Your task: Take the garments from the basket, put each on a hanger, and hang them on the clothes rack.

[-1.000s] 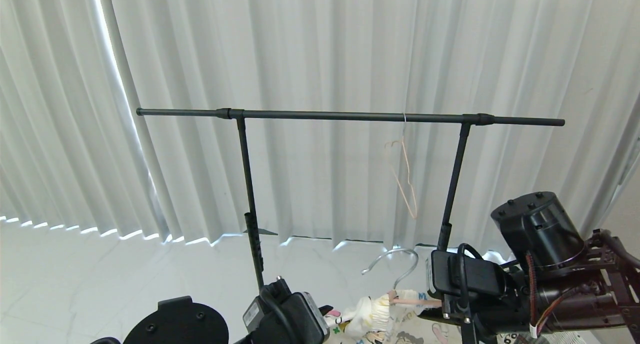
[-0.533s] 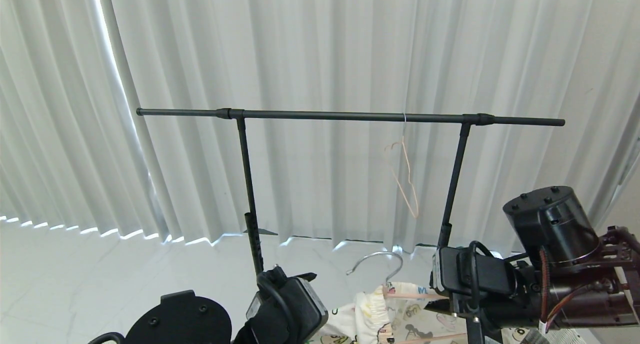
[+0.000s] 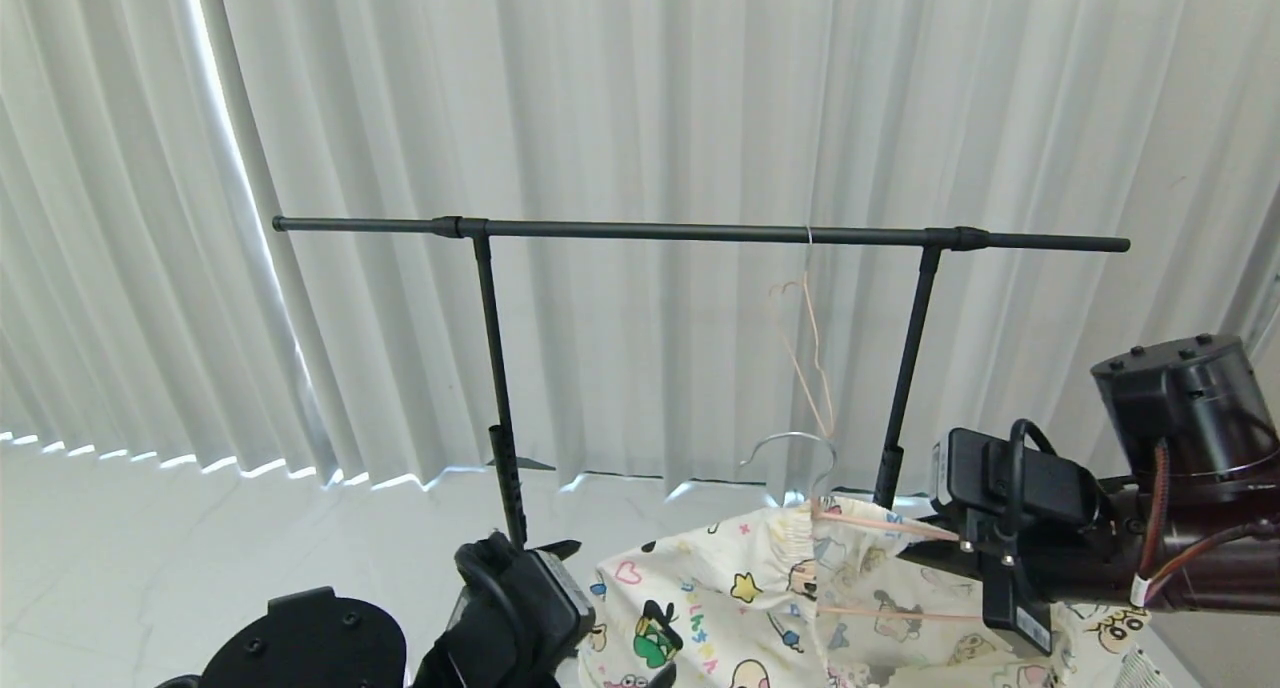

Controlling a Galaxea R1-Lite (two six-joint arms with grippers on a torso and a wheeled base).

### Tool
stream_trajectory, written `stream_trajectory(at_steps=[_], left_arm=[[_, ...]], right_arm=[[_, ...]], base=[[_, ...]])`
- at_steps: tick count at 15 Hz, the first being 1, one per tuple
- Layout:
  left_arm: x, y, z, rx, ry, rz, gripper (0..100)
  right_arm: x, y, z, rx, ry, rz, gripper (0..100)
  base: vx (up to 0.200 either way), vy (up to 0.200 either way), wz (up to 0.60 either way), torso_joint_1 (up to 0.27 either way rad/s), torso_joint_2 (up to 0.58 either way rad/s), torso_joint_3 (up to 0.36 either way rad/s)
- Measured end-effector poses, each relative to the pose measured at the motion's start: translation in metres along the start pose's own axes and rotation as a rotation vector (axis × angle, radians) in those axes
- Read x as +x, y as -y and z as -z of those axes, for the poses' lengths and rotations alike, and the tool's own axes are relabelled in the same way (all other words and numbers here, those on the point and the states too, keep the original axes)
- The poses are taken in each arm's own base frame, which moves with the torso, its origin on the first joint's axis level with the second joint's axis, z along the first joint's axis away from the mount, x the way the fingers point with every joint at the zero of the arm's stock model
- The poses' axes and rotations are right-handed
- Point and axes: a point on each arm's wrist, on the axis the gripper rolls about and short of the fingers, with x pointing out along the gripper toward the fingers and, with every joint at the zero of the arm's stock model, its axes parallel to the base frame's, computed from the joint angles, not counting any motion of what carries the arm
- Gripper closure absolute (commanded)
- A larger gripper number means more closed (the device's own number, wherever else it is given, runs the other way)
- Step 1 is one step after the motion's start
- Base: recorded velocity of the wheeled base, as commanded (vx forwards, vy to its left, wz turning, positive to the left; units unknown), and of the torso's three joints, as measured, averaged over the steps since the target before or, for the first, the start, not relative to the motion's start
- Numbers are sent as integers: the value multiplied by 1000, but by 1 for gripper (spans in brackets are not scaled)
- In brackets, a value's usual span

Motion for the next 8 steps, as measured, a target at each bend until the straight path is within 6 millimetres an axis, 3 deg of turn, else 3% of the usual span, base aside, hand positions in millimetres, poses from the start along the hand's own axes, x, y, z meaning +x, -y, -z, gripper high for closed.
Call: stream_trajectory(at_steps=[5,8], left_arm=[[0,-40,35,-80,-159,-171,0],[7,-48,45,-114,-176,-110,0]], right_arm=[[-25,-2,4,12,101,-33,100],[-33,-3,-1,-9,167,-35,100]], base=[[0,0,0,0,0,0],[0,0,0,0,0,0]])
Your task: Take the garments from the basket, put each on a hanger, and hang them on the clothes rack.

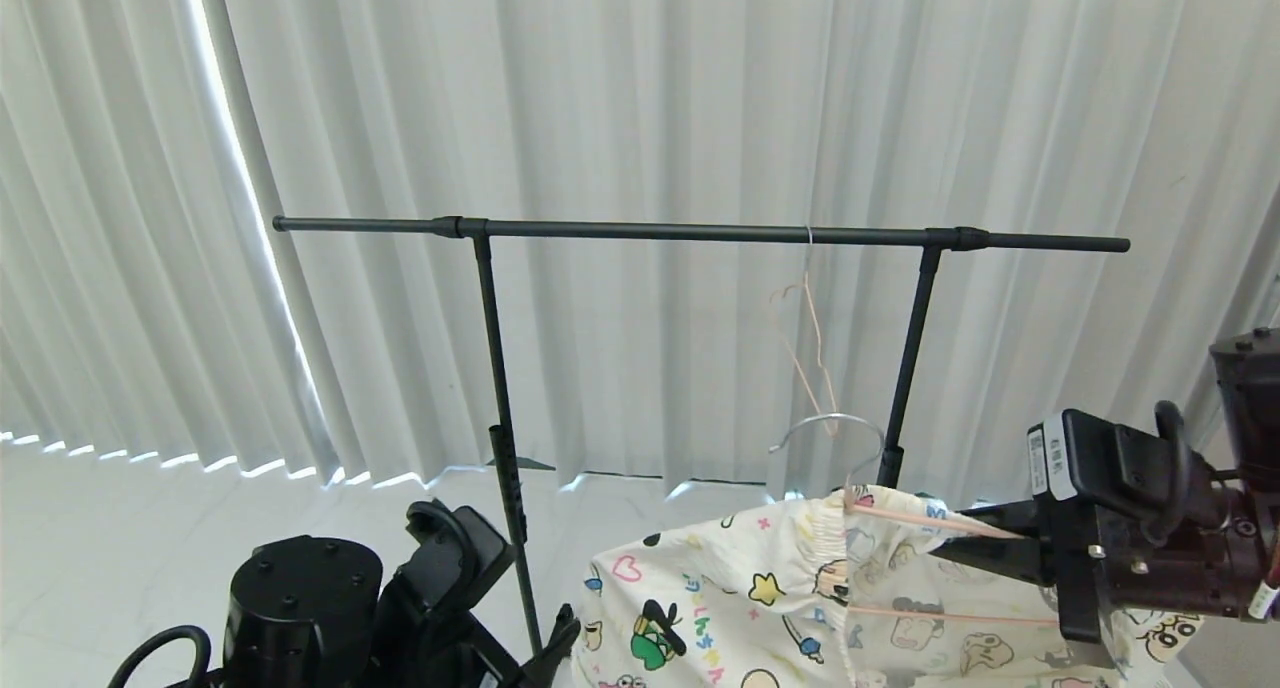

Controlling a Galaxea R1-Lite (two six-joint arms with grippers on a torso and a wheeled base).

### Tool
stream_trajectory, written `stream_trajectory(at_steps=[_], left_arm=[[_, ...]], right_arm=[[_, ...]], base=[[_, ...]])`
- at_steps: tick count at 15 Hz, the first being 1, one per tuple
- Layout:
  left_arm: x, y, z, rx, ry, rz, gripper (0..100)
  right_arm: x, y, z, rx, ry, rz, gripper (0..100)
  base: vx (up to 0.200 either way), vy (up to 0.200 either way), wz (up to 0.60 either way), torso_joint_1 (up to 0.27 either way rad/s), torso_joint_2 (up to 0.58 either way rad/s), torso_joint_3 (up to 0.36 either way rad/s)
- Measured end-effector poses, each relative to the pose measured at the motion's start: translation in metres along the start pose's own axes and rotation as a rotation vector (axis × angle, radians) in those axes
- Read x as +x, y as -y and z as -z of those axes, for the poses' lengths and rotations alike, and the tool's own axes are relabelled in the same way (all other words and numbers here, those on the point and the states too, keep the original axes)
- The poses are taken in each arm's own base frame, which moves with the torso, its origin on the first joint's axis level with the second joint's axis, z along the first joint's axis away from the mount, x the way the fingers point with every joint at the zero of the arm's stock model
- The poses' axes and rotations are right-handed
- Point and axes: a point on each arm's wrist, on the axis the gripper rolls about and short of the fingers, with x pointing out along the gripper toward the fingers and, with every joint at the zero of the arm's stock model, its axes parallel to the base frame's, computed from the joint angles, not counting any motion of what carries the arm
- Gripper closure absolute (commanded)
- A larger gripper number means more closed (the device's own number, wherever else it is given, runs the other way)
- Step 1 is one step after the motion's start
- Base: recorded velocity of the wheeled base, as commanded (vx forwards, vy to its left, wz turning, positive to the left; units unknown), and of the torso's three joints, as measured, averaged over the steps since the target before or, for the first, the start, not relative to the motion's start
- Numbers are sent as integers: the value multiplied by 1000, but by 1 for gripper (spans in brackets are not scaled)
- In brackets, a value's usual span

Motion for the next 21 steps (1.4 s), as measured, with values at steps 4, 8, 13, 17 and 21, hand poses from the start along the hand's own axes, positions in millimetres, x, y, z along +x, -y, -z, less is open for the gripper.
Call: stream_trajectory(at_steps=[4,8,13,17,21], left_arm=[[10,-2,2,-11,38,34,0],[22,-11,6,-28,83,19,100],[23,-24,20,-63,19,-31,100],[16,-33,34,-99,-43,-78,100],[15,-30,35,-66,-57,-96,100]], right_arm=[[-4,2,-8,-38,99,-8,100],[-9,0,-12,-55,145,-32,100],[-11,0,-6,-37,130,-17,100],[-13,3,-5,-25,139,9,100],[-13,5,-7,19,152,22,100]], base=[[0,0,0,0,0,0],[0,0,0,0,0,0],[0,0,0,0,0,0],[0,0,0,0,0,0],[0,0,0,0,0,0]])
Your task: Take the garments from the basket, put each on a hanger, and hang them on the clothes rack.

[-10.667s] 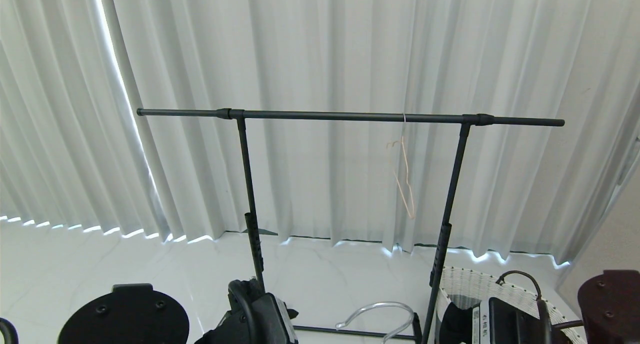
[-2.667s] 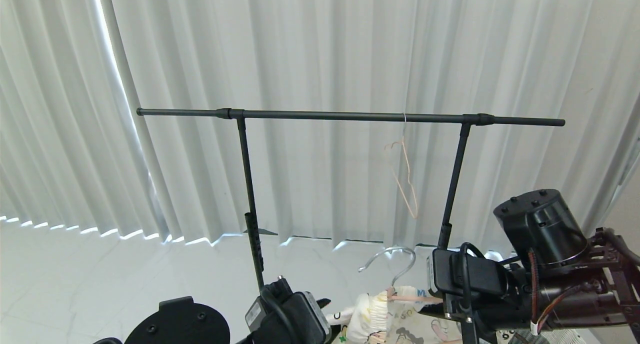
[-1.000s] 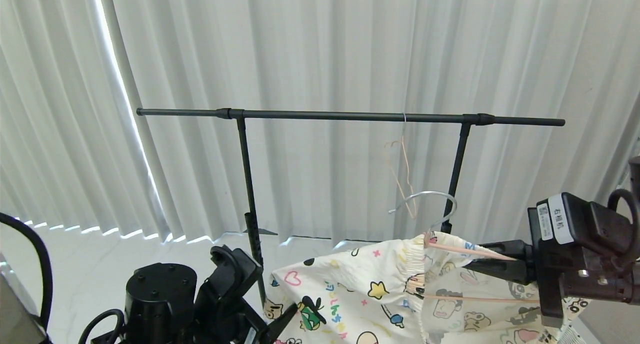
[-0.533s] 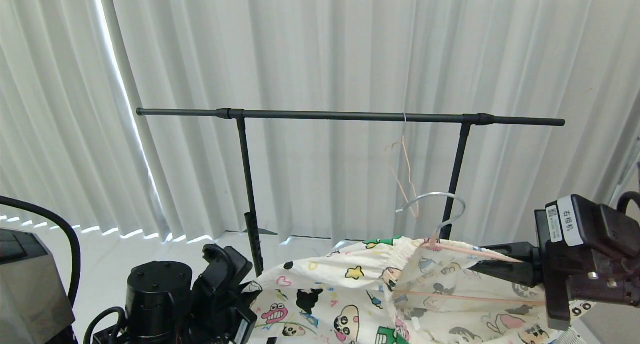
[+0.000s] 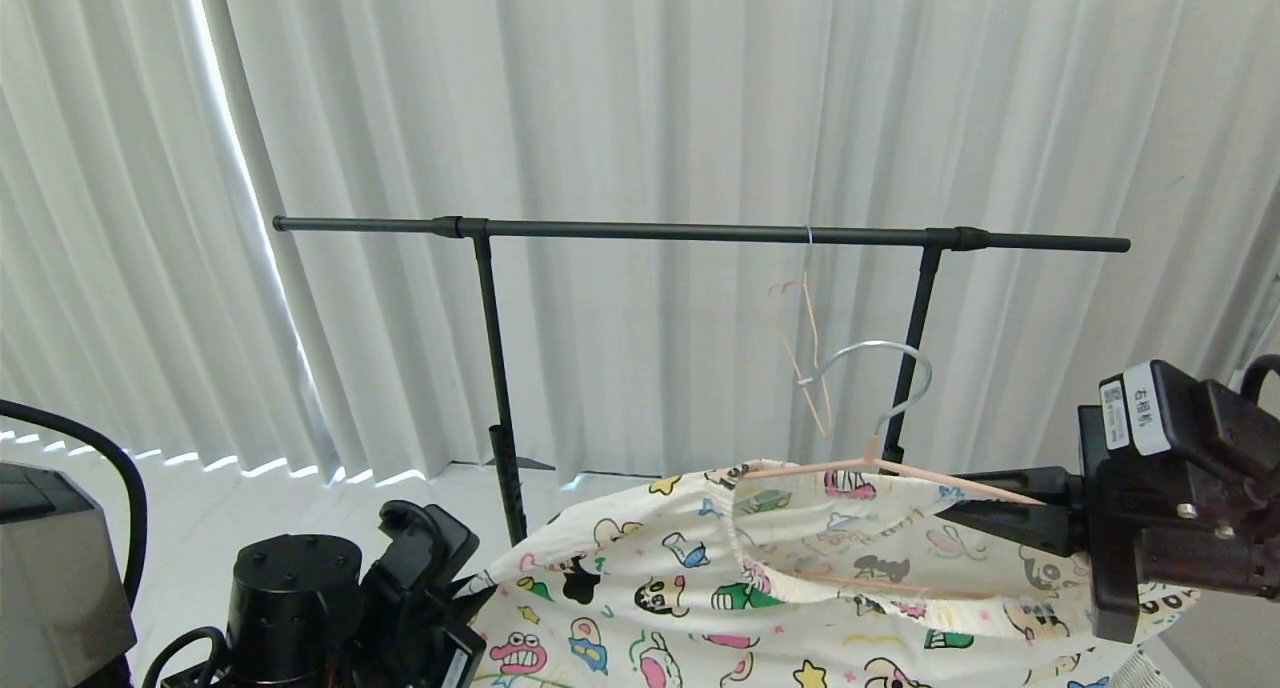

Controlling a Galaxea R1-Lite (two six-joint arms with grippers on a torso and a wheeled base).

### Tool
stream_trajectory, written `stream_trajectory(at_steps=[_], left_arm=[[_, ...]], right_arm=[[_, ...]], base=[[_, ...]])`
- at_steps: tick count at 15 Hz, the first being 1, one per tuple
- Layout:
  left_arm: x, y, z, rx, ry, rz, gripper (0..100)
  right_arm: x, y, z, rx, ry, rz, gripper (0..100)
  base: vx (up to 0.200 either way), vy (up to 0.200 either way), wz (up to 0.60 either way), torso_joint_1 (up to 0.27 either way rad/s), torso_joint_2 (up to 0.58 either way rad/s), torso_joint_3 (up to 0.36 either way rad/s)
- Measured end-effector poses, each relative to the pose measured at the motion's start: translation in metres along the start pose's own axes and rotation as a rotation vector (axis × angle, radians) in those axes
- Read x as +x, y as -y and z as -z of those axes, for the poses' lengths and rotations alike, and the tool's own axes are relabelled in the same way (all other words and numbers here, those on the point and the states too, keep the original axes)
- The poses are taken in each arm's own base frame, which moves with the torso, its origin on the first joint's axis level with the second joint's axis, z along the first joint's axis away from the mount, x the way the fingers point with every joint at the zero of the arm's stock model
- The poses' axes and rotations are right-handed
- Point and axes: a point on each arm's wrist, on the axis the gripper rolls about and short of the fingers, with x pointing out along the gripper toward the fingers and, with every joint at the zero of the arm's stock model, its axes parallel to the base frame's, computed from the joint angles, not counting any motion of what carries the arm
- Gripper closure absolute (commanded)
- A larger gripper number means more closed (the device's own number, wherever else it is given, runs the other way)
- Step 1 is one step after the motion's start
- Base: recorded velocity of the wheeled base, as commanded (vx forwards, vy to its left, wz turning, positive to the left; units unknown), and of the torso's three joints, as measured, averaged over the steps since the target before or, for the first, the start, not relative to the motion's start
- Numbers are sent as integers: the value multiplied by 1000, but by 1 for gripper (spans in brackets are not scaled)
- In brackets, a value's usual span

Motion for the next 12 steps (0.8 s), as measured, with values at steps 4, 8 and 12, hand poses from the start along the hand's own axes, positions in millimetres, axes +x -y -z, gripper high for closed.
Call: stream_trajectory(at_steps=[4,8,12], left_arm=[[-1,2,-8,11,68,-25,0],[-7,0,-17,7,178,-48,0],[-12,-5,-18,-1,193,-75,0]], right_arm=[[-1,2,0,8,-16,36,100],[-7,9,14,112,-84,133,100],[-20,18,36,219,-170,262,100]], base=[[0,0,0,0,0,0],[0,0,0,0,0,0],[0,0,0,0,0,0]])
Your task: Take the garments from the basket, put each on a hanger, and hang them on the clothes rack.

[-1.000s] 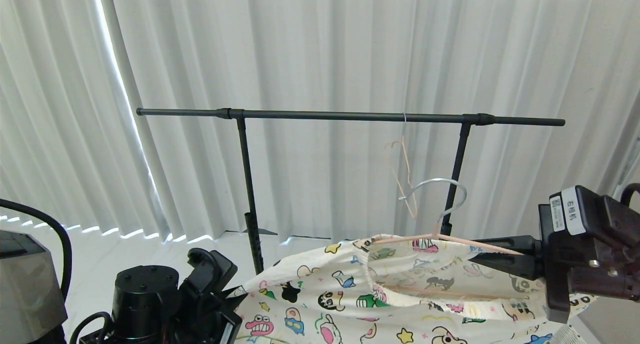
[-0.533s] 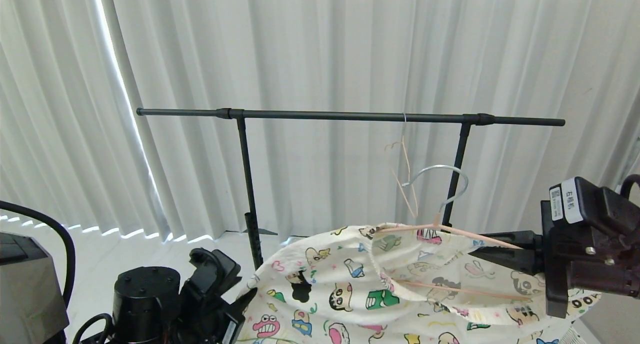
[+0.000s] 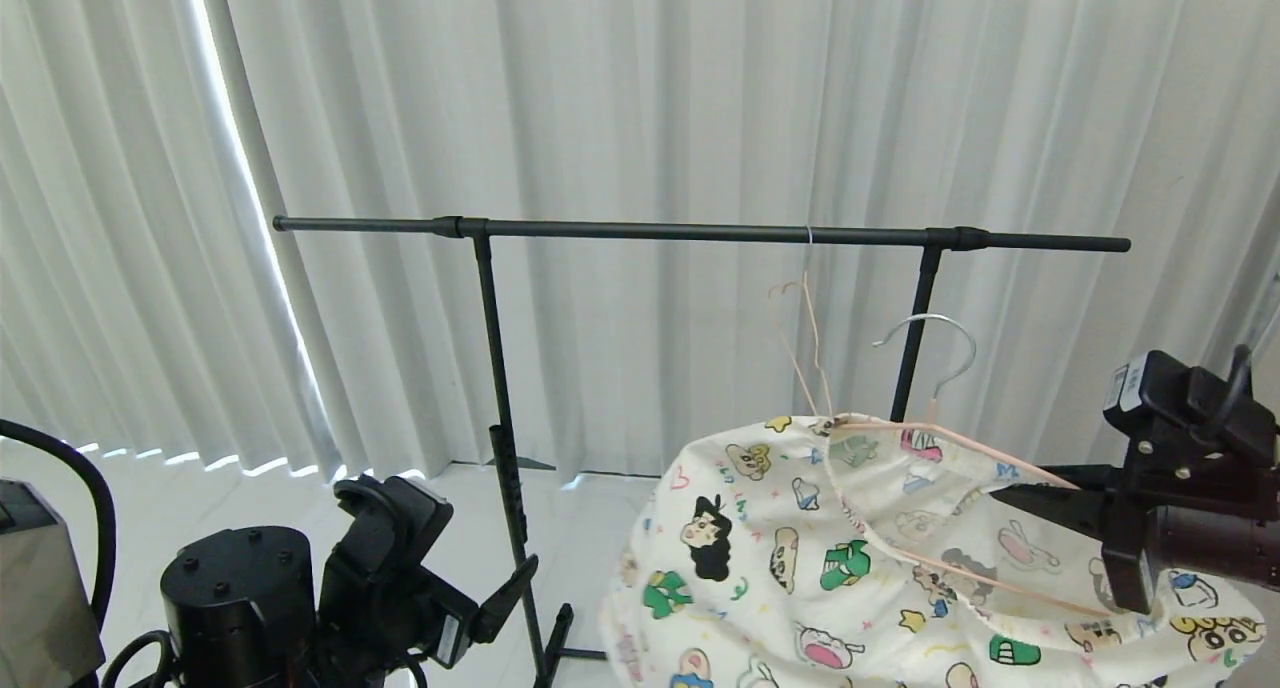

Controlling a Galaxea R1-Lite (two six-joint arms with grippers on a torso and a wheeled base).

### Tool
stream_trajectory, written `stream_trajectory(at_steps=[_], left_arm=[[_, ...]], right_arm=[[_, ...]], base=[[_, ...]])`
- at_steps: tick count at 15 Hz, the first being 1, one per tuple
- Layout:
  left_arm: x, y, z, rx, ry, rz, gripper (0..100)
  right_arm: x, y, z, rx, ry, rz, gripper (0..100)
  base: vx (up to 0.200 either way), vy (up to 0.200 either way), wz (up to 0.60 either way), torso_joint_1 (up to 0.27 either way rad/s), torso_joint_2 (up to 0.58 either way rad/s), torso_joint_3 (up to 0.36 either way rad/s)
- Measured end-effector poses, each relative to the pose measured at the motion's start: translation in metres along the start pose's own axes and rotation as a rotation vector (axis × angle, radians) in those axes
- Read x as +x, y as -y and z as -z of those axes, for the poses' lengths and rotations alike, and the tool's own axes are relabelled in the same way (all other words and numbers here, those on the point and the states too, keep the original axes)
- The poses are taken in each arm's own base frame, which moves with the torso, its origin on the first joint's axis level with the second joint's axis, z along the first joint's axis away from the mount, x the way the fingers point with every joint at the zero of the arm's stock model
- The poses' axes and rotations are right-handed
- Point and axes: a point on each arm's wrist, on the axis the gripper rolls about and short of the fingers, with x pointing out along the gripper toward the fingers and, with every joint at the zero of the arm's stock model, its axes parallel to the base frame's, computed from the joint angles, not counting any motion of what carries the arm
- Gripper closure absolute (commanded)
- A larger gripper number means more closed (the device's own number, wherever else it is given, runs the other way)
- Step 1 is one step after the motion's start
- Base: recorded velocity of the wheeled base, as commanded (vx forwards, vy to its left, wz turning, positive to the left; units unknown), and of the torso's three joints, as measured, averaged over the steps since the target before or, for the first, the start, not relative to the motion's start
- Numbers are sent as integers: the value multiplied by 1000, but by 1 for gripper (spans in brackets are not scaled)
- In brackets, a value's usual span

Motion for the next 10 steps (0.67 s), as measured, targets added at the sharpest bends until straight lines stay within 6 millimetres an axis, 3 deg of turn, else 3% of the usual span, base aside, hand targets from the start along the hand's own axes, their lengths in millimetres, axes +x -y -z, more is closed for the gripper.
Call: stream_trajectory(at_steps=[6,10], left_arm=[[-2,-4,-2,-4,9,-24,0],[-2,-7,-1,-6,-31,-165,0]], right_arm=[[-17,10,35,99,-145,206,100],[-28,17,54,268,-291,393,100]], base=[[0,0,0,0,0,0],[0,0,0,0,0,0]])
